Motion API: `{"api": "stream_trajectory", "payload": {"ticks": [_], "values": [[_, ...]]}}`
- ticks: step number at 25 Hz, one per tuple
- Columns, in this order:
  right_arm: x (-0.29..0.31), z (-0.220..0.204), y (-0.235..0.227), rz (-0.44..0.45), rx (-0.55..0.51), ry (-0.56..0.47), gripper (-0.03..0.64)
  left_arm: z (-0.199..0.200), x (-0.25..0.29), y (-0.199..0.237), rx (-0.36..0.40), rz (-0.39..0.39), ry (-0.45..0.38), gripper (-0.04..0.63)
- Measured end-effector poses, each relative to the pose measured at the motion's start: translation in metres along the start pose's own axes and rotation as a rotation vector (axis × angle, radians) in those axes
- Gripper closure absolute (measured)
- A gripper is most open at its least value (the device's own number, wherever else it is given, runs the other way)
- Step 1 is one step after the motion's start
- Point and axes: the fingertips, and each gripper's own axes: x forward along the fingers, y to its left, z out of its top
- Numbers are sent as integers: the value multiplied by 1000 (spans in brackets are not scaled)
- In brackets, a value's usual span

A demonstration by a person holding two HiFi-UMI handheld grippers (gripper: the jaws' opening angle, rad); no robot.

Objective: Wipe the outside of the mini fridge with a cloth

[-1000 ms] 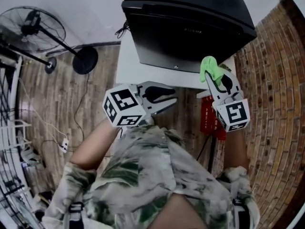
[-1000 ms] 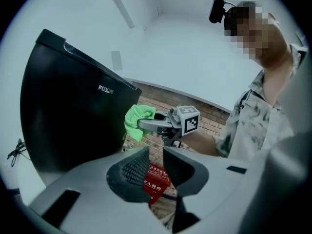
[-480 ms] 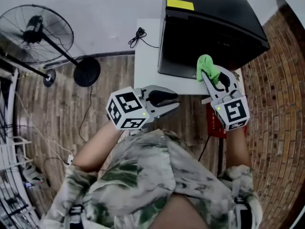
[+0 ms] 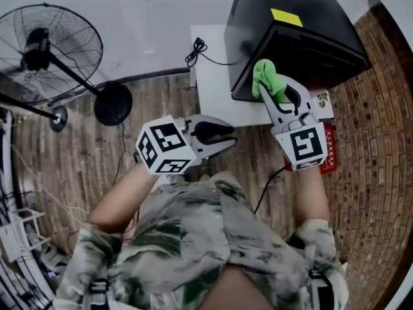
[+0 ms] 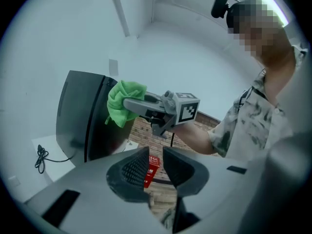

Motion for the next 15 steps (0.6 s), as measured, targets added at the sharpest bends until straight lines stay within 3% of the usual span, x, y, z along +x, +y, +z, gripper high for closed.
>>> {"api": "stream_trajectory", "payload": {"ticks": [6, 11, 15], "values": [[16, 22, -21, -27, -102, 5, 497, 17, 8, 6, -30, -13, -43, 500], [35, 36, -37, -71, -156, -5, 497, 17, 7, 19, -10, -26, -16, 500], [55, 50, -40, -113, -209, 29, 497, 18, 3, 27, 0, -106, -8, 500]]}}
